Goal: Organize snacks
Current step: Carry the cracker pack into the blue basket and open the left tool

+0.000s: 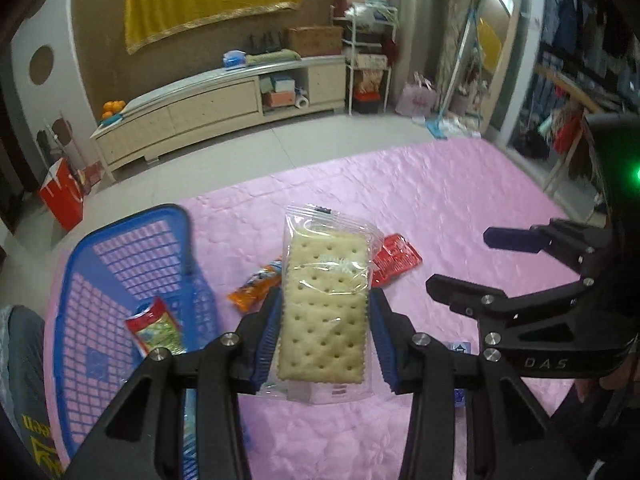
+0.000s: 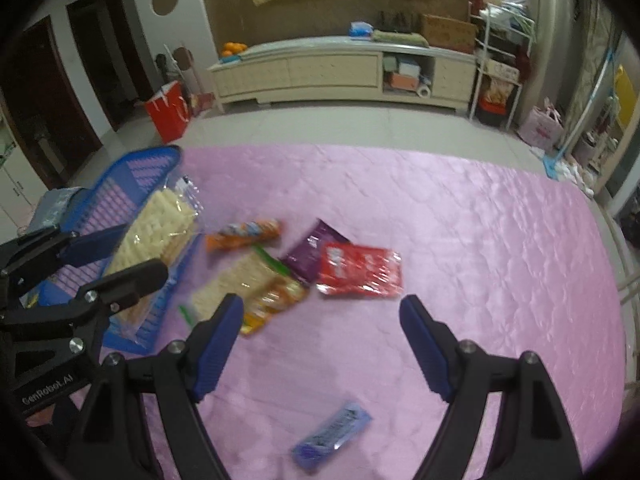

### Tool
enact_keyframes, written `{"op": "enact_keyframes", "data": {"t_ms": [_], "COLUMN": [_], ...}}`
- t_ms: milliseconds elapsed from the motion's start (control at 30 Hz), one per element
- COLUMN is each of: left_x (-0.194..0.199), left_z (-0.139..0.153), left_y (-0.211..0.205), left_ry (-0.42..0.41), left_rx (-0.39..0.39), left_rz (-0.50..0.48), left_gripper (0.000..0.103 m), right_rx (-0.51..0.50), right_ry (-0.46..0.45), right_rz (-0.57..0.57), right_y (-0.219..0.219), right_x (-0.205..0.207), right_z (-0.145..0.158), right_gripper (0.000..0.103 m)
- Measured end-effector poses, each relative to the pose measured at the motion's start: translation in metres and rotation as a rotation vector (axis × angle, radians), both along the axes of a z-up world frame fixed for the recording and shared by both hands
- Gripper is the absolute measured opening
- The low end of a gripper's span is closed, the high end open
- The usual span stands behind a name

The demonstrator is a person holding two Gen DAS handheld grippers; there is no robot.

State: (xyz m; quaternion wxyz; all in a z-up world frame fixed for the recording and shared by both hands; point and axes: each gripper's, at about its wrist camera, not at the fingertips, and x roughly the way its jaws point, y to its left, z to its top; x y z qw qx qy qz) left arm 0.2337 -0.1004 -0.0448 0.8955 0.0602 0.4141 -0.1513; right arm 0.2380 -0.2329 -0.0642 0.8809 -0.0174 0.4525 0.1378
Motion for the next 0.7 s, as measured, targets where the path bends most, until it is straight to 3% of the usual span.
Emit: {"op": "enact_keyframes", "data": {"t_ms": [300, 500, 700], "left_x": [-0.007, 0.002, 0.011], "left_z": [0.017, 0.009, -0.011], "left_y": [0.061, 0.103, 0.144], "left_ry": [-0.054, -0.042, 0.0], "left_rx": [0.005, 0.045, 0.029], "left_rz": [0.09, 0.185, 0.256], "left_gripper": [0.041, 0.041, 0.041], "right_rx": [0.002, 0.002, 0.0], "right_ry": [0.002, 0.083, 0.176], "right_rz": [0.07, 0.065, 0.02], "right_y": [0.05, 0.081, 0.1], "right_x": [0.004, 0.021, 0.044], "right_z": [0.007, -0.013, -0.045], "right_gripper": [0.084, 0.084, 0.084]}}
